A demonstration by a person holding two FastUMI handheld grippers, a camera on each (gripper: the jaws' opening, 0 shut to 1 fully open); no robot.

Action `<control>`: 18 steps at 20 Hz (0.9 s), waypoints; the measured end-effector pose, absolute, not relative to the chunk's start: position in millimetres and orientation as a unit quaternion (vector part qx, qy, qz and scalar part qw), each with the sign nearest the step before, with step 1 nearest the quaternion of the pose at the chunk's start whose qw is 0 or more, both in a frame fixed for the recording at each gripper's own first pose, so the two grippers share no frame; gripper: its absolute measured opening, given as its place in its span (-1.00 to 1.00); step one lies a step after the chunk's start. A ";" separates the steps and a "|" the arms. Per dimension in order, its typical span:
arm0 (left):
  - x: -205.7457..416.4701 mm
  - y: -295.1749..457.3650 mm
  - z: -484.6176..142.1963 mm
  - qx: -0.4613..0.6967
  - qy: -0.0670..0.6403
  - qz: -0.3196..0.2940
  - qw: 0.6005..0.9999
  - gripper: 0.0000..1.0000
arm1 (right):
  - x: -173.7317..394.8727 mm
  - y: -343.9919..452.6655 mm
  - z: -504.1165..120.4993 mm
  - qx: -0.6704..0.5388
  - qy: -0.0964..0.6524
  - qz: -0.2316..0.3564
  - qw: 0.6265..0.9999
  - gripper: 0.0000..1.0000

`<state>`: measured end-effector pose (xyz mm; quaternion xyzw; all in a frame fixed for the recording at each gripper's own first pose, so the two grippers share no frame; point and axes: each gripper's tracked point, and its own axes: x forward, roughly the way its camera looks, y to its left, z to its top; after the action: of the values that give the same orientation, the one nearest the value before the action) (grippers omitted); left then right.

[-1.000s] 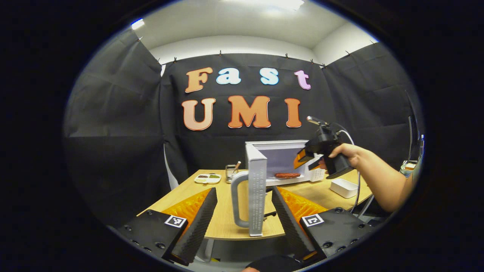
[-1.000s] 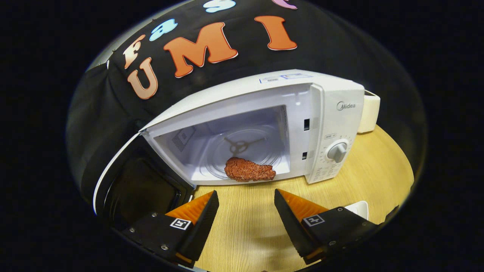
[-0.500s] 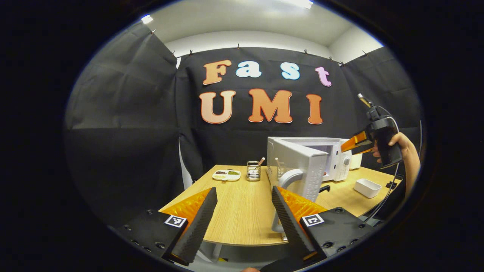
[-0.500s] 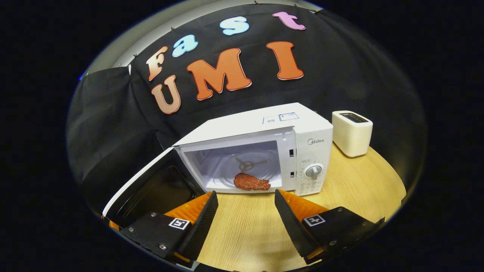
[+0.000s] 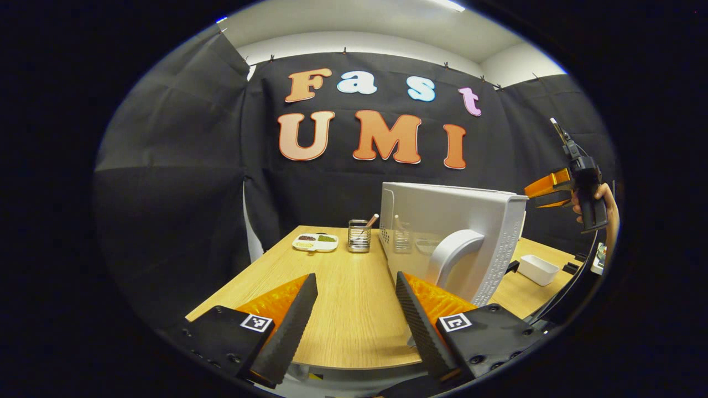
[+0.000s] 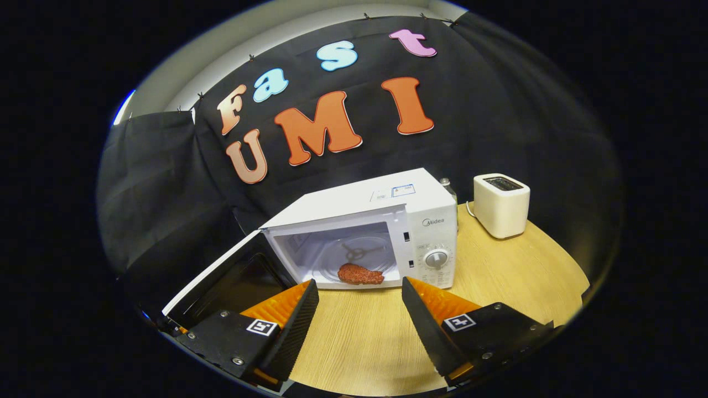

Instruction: Open the microwave oven with the left hand, put the food in, and close the microwave oven.

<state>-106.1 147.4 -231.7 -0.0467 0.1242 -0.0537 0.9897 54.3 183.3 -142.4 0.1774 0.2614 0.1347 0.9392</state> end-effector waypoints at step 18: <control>-74.6 -67.0 -207.1 -0.007 0.088 -0.257 0.962 -0.89 | 21.0 95.8 -111.7 0.165 0.166 0.121 0.965 0.87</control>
<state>-74.6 -67.0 -207.1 -0.0068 0.0882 -0.2574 0.9623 21.0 95.8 -111.7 0.1652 0.1663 0.1209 0.9646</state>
